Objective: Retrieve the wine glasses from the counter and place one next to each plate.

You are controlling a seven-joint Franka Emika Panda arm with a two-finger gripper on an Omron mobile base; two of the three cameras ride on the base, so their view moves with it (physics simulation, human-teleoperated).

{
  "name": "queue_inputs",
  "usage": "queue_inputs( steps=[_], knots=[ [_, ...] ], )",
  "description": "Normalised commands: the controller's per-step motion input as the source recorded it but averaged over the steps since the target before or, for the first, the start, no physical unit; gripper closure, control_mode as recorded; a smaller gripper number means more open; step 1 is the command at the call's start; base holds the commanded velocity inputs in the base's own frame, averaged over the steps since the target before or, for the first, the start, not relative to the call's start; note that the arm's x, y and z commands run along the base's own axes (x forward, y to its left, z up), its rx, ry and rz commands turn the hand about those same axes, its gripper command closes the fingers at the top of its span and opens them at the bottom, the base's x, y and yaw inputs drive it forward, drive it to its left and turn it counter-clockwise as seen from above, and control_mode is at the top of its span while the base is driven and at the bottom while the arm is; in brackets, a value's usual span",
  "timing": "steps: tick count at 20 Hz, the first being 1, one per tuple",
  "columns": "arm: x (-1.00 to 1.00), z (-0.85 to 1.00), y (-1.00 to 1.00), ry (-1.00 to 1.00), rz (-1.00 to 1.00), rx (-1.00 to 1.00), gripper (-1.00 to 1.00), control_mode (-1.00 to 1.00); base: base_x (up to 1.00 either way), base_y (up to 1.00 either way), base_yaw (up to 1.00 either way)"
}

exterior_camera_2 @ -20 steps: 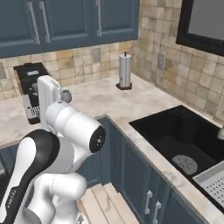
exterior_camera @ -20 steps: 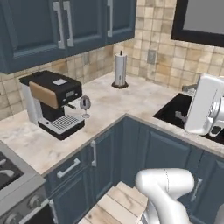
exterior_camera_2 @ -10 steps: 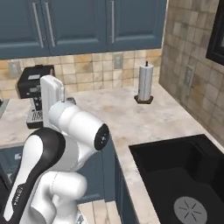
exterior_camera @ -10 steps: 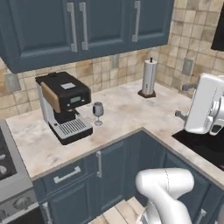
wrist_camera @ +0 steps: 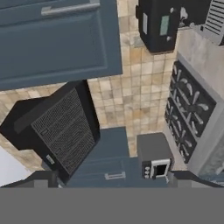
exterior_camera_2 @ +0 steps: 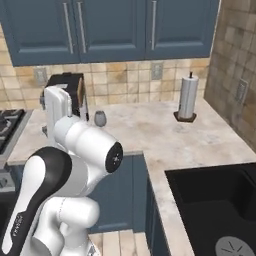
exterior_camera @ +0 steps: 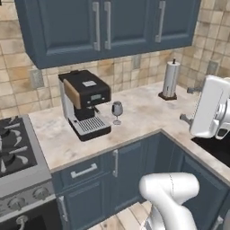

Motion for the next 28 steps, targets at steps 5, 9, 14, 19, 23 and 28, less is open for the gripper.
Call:
queue_inputs(
  steps=[5,9,14,19,23,28],
  knots=[
    [0.00,0.00,0.00,0.00,0.00,0.00,-1.00,1.00,0.00,0.84,0.29],
    [0.00,0.00,0.00,0.00,0.00,0.00,-1.00,1.00,0.15,0.11,0.32],
    [0.00,0.00,0.00,0.00,0.00,0.00,-1.00,1.00,0.50,-0.49,0.38],
    [0.00,0.00,0.00,0.00,0.00,0.00,-1.00,1.00,0.45,-0.79,0.10],
    [0.00,0.00,0.00,0.00,0.00,0.00,-1.00,1.00,0.68,-0.35,-0.05],
    [0.00,0.00,0.00,0.00,0.00,0.00,-1.00,1.00,0.93,0.17,-0.16]
  ],
)
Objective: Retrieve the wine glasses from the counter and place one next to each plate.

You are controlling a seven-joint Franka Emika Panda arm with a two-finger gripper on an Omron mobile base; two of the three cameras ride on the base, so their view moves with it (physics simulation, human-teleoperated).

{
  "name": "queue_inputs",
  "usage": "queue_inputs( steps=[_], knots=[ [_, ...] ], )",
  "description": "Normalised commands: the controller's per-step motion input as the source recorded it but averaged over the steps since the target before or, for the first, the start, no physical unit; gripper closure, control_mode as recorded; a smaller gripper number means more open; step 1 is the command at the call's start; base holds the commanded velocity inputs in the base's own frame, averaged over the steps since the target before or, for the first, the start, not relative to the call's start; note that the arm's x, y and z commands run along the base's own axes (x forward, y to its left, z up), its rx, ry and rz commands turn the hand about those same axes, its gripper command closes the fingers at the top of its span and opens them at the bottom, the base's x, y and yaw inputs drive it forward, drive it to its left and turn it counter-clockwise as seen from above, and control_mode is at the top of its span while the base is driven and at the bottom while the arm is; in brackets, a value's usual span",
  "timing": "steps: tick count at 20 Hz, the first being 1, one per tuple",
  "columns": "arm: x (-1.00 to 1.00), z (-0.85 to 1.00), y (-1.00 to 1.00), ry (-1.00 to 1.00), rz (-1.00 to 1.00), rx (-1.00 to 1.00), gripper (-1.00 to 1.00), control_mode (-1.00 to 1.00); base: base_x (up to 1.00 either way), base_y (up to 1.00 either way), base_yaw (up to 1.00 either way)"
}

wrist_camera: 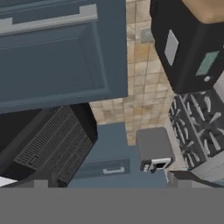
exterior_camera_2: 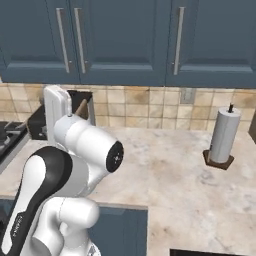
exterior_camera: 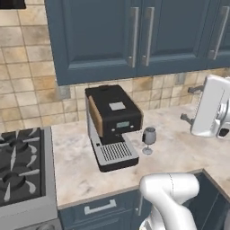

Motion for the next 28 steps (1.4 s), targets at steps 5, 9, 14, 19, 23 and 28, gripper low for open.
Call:
queue_inputs(
  steps=[5,9,14,19,23,28],
  knots=[
    [0.00,0.00,0.00,0.00,0.00,0.00,-1.00,1.00,0.40,-0.05,-0.04],
    [0.00,0.00,0.00,0.00,0.00,0.00,-1.00,1.00,-0.13,-0.15,-0.07],
    [0.00,0.00,0.00,0.00,0.00,0.00,-1.00,1.00,-0.31,-0.04,-0.02],
    [0.00,0.00,0.00,0.00,0.00,0.00,-1.00,1.00,0.03,-0.03,-0.01],
    [0.00,0.00,0.00,0.00,0.00,0.00,-1.00,1.00,-0.04,0.00,-0.12],
    [0.00,0.00,0.00,0.00,0.00,0.00,-1.00,1.00,-0.02,-0.06,-0.14]
  ],
)
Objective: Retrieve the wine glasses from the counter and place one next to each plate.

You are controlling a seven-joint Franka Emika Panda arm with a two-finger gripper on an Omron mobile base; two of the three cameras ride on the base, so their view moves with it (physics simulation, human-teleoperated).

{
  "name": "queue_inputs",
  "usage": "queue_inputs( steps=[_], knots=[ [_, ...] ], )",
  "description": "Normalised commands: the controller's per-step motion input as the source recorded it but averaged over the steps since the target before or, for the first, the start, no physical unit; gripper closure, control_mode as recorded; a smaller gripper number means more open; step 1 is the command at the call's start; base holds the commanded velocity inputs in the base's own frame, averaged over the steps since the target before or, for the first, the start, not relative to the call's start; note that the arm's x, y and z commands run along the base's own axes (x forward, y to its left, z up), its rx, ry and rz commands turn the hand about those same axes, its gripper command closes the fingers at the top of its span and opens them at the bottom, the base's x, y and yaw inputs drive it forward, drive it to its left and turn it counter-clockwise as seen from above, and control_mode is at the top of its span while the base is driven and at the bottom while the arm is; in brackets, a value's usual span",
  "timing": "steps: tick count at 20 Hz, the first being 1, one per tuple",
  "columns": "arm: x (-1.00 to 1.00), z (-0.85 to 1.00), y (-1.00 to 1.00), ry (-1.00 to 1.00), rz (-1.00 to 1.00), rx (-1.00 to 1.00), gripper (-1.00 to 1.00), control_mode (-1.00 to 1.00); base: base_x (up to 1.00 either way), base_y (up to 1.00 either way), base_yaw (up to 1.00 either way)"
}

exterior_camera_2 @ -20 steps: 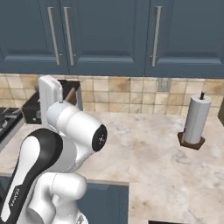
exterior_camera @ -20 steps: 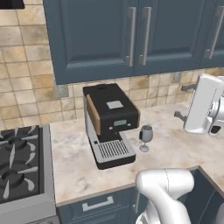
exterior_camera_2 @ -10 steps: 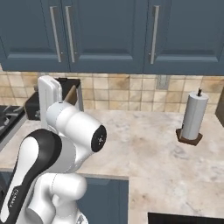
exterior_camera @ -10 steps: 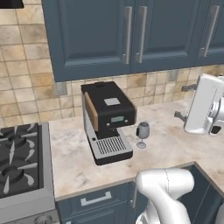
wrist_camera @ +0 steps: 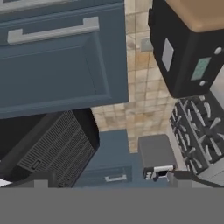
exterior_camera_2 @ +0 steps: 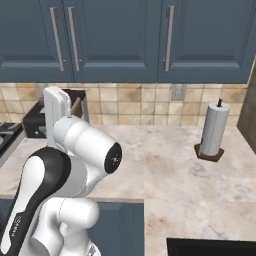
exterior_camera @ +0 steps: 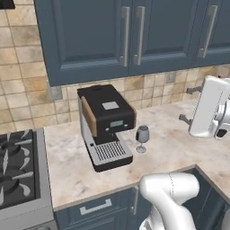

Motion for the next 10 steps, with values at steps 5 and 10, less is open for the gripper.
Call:
queue_inputs(
  steps=[5,10],
  knots=[
    [-0.01,-0.05,-0.09,0.03,-0.08,0.07,-1.00,-1.00,-0.01,-0.05,-0.07],
    [0.03,-0.11,-0.37,0.05,0.06,0.32,-1.00,-1.00,0.00,0.00,0.00]
  ],
)
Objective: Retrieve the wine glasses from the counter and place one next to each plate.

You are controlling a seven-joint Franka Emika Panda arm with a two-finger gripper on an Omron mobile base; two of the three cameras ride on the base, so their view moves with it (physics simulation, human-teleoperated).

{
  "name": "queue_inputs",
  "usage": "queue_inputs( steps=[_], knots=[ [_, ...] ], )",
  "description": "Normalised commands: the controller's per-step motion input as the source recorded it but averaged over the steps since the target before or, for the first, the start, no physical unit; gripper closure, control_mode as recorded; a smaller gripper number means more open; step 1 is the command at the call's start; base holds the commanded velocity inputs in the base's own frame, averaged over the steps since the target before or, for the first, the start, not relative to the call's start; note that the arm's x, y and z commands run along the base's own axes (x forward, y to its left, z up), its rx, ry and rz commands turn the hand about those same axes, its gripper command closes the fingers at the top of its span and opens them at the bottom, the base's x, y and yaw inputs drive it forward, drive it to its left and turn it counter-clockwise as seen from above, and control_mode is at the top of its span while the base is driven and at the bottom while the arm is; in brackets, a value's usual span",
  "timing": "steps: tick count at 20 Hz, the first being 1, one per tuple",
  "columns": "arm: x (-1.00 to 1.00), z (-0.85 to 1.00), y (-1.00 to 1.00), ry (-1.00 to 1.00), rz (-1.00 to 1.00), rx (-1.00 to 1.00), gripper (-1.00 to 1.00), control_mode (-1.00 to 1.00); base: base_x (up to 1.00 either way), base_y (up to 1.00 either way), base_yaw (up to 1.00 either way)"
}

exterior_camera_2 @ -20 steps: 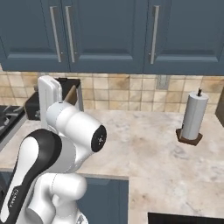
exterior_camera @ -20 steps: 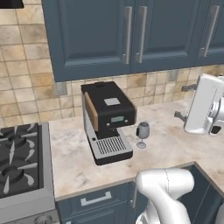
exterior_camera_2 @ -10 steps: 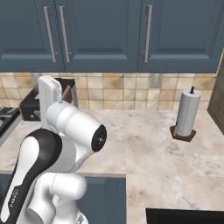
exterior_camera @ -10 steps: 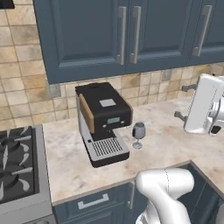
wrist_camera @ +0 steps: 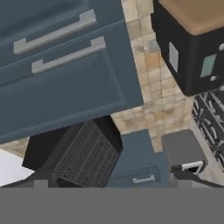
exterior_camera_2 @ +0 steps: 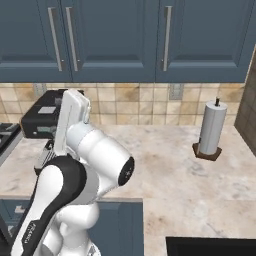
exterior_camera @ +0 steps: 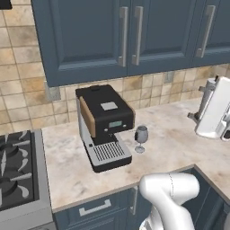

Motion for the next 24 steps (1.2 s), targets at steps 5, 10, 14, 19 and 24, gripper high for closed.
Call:
queue_inputs(
  steps=[5,10,14,19,24],
  knots=[
    [0.63,-0.55,-0.43,0.16,0.22,0.28,-1.00,-1.00,0.00,0.00,0.00],
    [0.86,-0.86,-0.39,0.51,0.15,0.15,-1.00,-1.00,0.00,0.00,0.00],
    [0.83,-0.80,-0.19,0.43,0.10,0.04,-1.00,-1.00,0.00,0.00,0.00],
    [0.73,-0.67,-0.27,0.38,0.14,0.01,-1.00,-1.00,0.00,0.00,0.00],
    [0.60,-0.61,-0.29,0.43,0.19,0.03,-1.00,-1.00,0.00,0.00,0.00]
  ],
)
